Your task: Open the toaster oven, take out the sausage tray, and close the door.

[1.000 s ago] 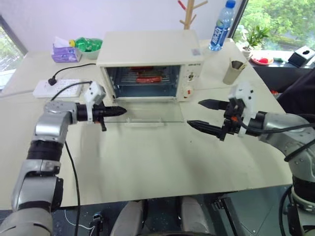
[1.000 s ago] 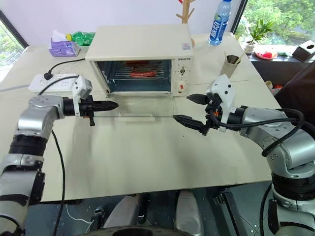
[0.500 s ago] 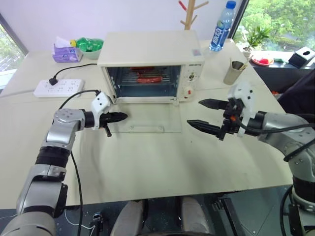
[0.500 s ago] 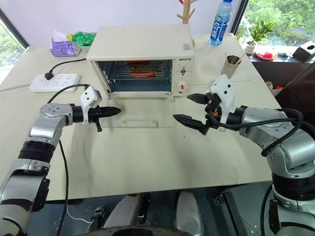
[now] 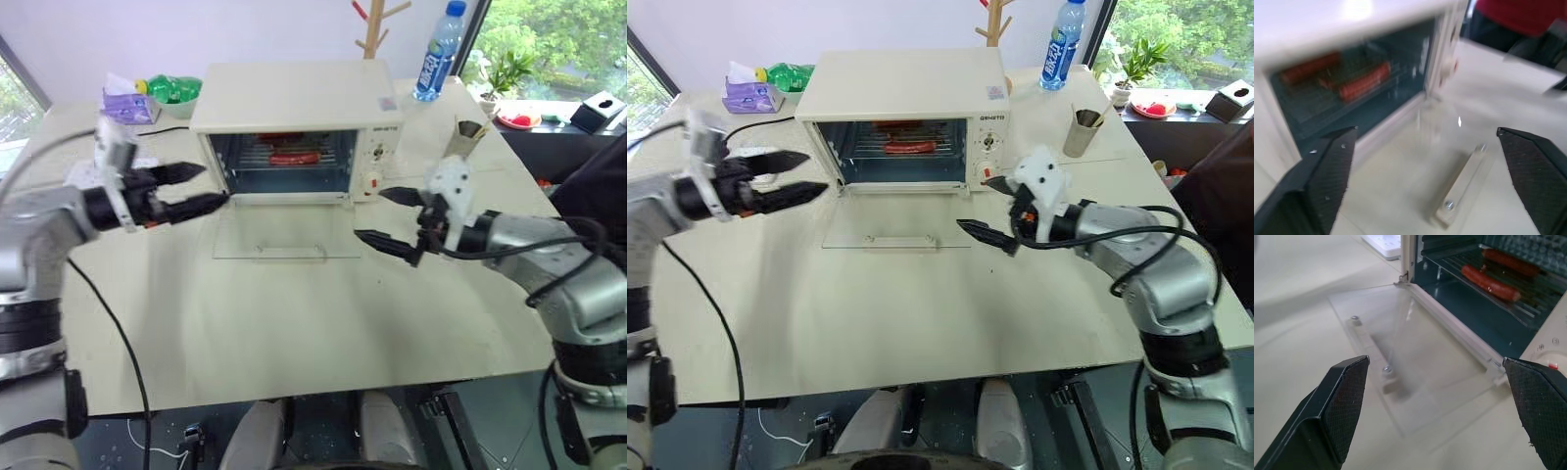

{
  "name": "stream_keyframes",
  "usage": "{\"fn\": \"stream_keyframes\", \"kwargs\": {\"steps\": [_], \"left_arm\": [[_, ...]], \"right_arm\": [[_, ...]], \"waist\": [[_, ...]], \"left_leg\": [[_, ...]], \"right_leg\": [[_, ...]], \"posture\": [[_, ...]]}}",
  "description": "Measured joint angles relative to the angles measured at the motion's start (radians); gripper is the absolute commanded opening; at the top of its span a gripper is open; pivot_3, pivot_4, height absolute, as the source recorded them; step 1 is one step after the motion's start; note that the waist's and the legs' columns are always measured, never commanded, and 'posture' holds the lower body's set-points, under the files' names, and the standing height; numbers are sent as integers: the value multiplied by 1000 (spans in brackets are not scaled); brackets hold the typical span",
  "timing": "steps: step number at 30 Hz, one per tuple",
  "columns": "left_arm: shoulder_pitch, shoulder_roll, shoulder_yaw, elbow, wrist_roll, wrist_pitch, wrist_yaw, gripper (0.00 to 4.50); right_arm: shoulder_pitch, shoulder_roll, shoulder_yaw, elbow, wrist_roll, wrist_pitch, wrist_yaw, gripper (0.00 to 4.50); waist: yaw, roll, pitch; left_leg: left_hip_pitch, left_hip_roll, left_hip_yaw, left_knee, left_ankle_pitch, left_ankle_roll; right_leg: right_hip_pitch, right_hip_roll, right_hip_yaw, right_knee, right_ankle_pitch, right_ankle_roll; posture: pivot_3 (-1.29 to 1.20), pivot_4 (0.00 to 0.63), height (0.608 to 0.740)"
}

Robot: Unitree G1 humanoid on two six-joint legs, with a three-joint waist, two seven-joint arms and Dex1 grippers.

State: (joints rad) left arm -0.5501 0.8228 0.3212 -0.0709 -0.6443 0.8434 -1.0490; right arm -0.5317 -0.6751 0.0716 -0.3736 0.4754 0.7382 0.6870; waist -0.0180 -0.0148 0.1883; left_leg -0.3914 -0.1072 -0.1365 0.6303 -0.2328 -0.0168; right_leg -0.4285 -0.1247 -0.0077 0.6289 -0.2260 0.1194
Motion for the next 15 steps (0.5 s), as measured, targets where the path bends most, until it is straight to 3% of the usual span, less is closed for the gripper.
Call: {"fn": "stream_keyframes", "kwargs": {"steps": [7,10,15], "left_arm": [[77,3,20,-72,-25,36,78,4486],[93,3,19,-103,-34,36,100,4500],[109,3,13,-143,-45,36,120,4500]], "right_arm": [[-187,138,235,278,-338,-277,-86,4500],[-246,203,282,428,-438,-375,-119,3209],[-317,272,315,616,-554,-514,-151,3209]], "waist": [[0,-1,0],[3,-1,0],[0,-1,0]], "left_leg": [[0,0,0,0,1,-1],[0,0,0,-1,1,-2],[0,0,0,-1,1,-3]], "right_leg": [[0,0,1,0,1,-1],[-1,0,1,0,1,-2],[-1,1,1,0,1,-2]], "posture": [[0,150,739],[0,150,739],[0,150,739]]}}
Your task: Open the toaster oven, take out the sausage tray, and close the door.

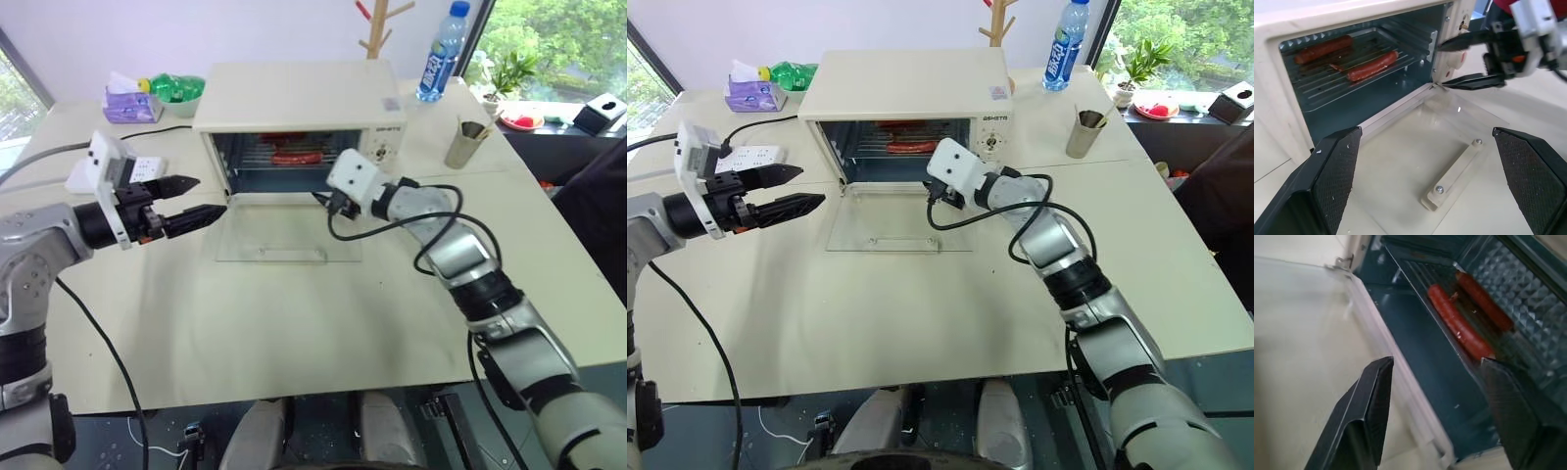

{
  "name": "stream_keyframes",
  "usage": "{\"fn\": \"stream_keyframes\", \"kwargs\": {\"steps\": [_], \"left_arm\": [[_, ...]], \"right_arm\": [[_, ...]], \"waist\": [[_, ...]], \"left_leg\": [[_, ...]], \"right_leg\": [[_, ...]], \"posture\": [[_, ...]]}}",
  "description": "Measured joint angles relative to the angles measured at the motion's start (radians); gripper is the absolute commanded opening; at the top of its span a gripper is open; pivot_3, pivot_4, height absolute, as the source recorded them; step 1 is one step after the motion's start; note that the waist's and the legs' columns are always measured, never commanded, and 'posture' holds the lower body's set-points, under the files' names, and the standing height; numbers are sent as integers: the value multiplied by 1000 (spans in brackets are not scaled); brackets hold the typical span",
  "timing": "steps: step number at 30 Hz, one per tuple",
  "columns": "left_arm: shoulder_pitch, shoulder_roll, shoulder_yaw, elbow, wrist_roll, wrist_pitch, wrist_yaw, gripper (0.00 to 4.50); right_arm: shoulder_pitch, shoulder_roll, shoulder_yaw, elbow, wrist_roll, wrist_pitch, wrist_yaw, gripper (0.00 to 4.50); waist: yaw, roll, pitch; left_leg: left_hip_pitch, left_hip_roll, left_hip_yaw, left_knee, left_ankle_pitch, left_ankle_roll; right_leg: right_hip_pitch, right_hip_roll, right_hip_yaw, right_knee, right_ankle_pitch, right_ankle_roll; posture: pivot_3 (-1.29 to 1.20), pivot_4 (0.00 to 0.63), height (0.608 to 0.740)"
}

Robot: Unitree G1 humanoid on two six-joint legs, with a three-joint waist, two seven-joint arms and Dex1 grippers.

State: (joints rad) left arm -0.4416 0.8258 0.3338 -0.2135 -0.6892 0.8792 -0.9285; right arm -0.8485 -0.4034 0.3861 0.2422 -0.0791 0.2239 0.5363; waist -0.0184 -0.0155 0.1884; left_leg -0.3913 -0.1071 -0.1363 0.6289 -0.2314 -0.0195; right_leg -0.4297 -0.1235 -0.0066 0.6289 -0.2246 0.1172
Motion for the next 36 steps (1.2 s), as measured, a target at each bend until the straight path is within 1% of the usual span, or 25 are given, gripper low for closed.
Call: {"fn": "stream_keyframes", "kwargs": {"steps": [5,12,15,19,30,31,32,36], "left_arm": [[6,0,-3,-9,-2,-1,14,4500],[2,-3,-29,-16,-10,-14,22,4500],[-5,-13,-51,-9,-9,-19,27,4500],[-38,-18,-68,6,-10,-27,37,4500],[-46,-19,-77,18,-10,-36,44,4500],[-46,-19,-78,18,-10,-36,45,4500],[-48,-20,-80,19,-10,-37,46,4500],[-53,-22,-85,21,-10,-38,48,4500]], "right_arm": [[-59,41,16,155,-99,-135,-28,3209],[-156,117,49,387,-233,-299,-118,3209],[-194,145,50,468,-264,-342,-153,2431],[-227,171,50,569,-296,-385,-198,2431],[-240,207,49,663,-340,-446,-238,2431],[-240,211,49,674,-341,-450,-241,1885],[-242,214,49,686,-344,-453,-246,1626],[-271,226,49,727,-353,-459,-264,1626]], "waist": [[-3,0,0],[-14,0,0],[-21,0,0],[-26,0,0],[-28,0,0],[-28,0,0],[-28,0,0],[-29,0,0]], "left_leg": [[0,0,0,0,0,0],[0,1,0,-1,2,-4],[0,1,0,-1,2,-4],[0,1,0,-2,3,-5],[0,2,0,-3,4,-8],[0,2,0,-3,4,-8],[0,2,0,-3,4,-8],[0,2,0,-3,4,-8]], "right_leg": [[0,1,0,0,0,0],[-1,2,1,0,1,-1],[-1,2,1,0,1,-1],[-2,2,1,1,1,-1],[-3,4,2,1,1,-2],[-3,4,2,1,1,-2],[-3,4,2,1,1,-2],[-3,4,2,1,1,-2]], "posture": [[0,150,739],[0,150,739],[0,150,739],[0,150,739],[0,150,739],[0,150,739],[0,150,739],[0,150,739]]}}
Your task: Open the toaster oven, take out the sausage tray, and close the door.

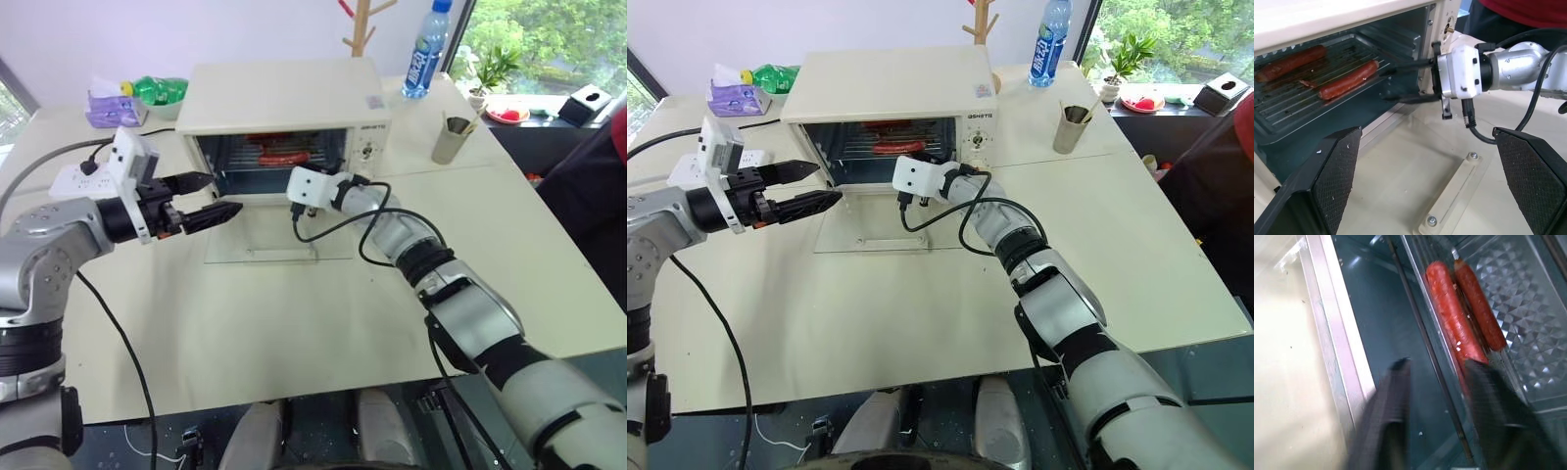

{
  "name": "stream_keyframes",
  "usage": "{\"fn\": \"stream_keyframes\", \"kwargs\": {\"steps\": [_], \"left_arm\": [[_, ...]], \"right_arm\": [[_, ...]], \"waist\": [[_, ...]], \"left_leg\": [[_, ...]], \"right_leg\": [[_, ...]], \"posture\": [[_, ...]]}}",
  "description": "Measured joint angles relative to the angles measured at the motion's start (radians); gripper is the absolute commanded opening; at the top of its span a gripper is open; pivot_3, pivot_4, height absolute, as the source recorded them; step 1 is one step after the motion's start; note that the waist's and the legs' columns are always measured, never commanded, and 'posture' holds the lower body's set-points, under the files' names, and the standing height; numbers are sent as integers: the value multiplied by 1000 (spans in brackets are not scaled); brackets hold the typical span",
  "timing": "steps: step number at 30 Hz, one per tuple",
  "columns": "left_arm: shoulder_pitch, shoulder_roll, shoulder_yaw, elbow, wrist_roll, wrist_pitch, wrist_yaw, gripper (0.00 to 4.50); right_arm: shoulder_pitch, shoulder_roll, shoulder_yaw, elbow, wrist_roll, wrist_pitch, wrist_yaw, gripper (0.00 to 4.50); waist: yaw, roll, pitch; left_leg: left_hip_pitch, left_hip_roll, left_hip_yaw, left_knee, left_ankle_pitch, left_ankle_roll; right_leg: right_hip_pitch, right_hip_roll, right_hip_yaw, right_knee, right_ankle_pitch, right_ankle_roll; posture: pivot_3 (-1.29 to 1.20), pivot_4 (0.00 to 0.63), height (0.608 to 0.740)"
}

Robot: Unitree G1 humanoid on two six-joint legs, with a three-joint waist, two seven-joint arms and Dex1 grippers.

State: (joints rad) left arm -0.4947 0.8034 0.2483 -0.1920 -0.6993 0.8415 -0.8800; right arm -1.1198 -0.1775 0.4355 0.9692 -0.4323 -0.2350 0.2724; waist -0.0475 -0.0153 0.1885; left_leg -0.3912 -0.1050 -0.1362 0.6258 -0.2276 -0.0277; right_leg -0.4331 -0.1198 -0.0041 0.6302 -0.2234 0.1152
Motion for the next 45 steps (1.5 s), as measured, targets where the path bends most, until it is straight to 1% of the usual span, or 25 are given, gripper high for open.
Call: {"fn": "stream_keyframes", "kwargs": {"steps": [8,17,29,30,32,33,35,41,45], "left_arm": [[0,0,1,-1,-4,0,11,4500],[9,0,2,-7,-10,-1,17,4500],[9,0,2,-6,-10,-5,27,4500],[9,-1,2,-6,-10,-5,29,4500],[9,-1,2,-6,-11,-5,32,4500],[9,-1,3,-5,-11,-5,33,4500],[8,-1,3,-1,-12,-5,33,4500],[1,0,2,47,-11,-10,14,4500],[-46,1,-9,107,0,-35,-25,4500]], "right_arm": [[-17,28,1,63,-18,-22,-20,1626],[-87,63,2,190,-42,-40,-48,1626],[-174,90,38,325,-133,-32,-124,1626],[-177,92,39,331,-137,-32,-127,1066],[-180,93,39,333,-142,-34,-138,315],[-189,92,52,333,-158,-37,-135,79],[-196,93,61,333,-173,-37,-131,79],[-195,94,61,333,-173,-38,-136,79],[-193,92,61,333,-174,-44,-138,79]], "waist": [[0,0,0],[-1,0,0],[-7,0,0],[-9,0,0],[-13,0,0],[-15,0,0],[-19,-2,-1],[-21,-2,-1],[-21,-2,-1]], "left_leg": [[0,0,0,0,0,-1],[0,0,0,-1,1,-1],[0,0,0,-4,2,-3],[0,0,0,-4,2,-3],[0,0,0,-4,2,-3],[0,0,0,-4,2,-3],[0,1,-1,-4,2,-3],[0,1,-1,-5,2,-3],[0,1,-1,-5,2,-3]], "right_leg": [[0,0,0,0,0,0],[-1,1,0,0,0,0],[-2,1,0,0,0,-1],[-2,1,0,0,0,-1],[-3,1,1,0,0,-1],[-3,1,1,0,0,-1],[-2,2,0,0,0,-1],[-2,1,0,0,0,-1],[-2,1,0,0,0,-1]], "posture": [[0,150,739],[0,150,739],[0,150,739],[0,150,739],[0,150,739],[0,150,739],[0,150,739],[0,150,739],[0,150,739]]}}
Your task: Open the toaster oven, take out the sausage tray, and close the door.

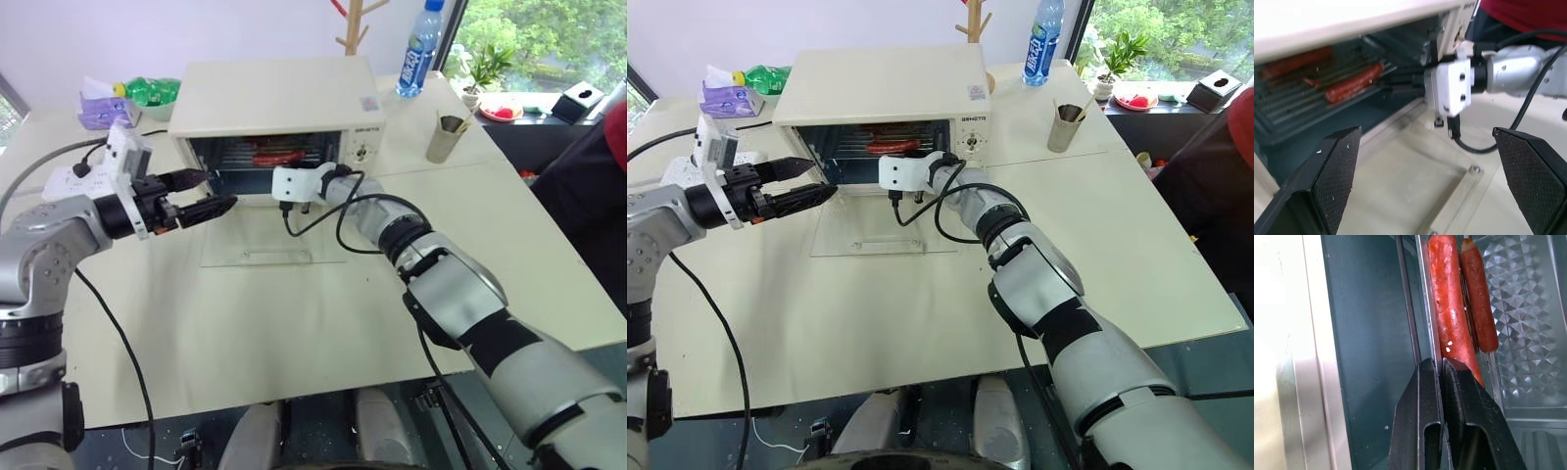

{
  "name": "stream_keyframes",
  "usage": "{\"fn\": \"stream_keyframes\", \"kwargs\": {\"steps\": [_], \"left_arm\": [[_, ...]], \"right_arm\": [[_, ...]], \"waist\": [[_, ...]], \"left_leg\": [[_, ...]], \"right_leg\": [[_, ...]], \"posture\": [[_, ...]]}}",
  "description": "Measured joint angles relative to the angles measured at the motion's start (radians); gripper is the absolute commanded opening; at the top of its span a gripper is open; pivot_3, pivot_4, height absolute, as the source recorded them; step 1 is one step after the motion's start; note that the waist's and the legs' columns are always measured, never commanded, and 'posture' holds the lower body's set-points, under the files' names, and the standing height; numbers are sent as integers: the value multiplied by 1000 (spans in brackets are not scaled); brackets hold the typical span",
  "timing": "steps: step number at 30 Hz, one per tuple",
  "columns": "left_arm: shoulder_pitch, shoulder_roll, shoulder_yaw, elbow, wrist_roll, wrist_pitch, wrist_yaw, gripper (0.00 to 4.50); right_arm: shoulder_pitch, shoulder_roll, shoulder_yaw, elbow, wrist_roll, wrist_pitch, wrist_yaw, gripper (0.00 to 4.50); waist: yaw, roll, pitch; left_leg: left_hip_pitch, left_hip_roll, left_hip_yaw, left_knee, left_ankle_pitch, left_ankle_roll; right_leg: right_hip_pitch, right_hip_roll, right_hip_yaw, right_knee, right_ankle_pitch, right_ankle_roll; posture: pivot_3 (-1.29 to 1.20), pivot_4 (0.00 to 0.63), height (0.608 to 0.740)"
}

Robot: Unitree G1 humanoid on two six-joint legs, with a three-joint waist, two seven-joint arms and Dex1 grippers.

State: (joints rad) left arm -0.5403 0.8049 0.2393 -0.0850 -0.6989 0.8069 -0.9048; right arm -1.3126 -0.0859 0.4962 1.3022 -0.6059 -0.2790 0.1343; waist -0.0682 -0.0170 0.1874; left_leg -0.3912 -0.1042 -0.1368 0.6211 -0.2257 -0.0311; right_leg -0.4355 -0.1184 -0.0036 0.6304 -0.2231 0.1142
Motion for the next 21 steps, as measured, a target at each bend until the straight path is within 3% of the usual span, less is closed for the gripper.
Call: {"fn": "stream_keyframes", "kwargs": {"steps": [21], "left_arm": [[-347,80,-268,602,264,-212,-496,4500]], "right_arm": [[41,-36,0,-80,-1,-55,22,79]], "waist": [[-5,0,0]], "left_leg": [[-1,-2,1,-5,2,-3]], "right_leg": [[-5,1,1,1,0,0]], "posture": [[0,150,739]]}}
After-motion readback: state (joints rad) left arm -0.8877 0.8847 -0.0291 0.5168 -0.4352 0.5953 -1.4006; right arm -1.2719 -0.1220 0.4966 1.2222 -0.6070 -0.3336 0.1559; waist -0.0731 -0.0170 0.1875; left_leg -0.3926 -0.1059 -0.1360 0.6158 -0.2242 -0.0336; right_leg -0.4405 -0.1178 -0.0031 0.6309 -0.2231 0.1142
